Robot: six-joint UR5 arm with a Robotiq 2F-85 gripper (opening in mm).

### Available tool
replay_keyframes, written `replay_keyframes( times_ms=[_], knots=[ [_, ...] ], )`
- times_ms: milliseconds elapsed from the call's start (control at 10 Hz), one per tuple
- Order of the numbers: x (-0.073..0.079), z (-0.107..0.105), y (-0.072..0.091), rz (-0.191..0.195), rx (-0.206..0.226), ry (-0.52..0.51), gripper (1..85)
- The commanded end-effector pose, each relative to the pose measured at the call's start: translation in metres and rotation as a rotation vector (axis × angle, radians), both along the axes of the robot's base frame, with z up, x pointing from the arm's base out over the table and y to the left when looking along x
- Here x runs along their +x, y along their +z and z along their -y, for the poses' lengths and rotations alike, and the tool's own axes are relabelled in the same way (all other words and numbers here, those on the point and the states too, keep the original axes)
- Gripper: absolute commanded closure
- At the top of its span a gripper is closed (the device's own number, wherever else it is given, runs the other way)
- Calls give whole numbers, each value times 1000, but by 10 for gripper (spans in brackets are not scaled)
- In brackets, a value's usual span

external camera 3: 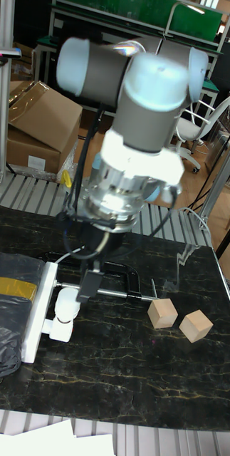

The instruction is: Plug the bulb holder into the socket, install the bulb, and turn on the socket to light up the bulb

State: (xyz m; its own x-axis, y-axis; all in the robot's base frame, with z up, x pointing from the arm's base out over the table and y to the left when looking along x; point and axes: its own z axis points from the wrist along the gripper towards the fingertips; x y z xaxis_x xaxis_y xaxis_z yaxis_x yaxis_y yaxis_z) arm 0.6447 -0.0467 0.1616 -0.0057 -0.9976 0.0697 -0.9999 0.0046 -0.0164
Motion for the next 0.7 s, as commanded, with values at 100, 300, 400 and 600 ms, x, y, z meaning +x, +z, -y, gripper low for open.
replay_keyframes(
  times_ms=[100,300,400,600],
  knots=[
    [-17,-2,-34,-36,71,-22,87],
    [-23,1,-32,-44,65,-20,80],
    [-19,6,-36,-27,47,-21,80],
    [-16,8,-40,-22,34,-19,80]
  ],
)
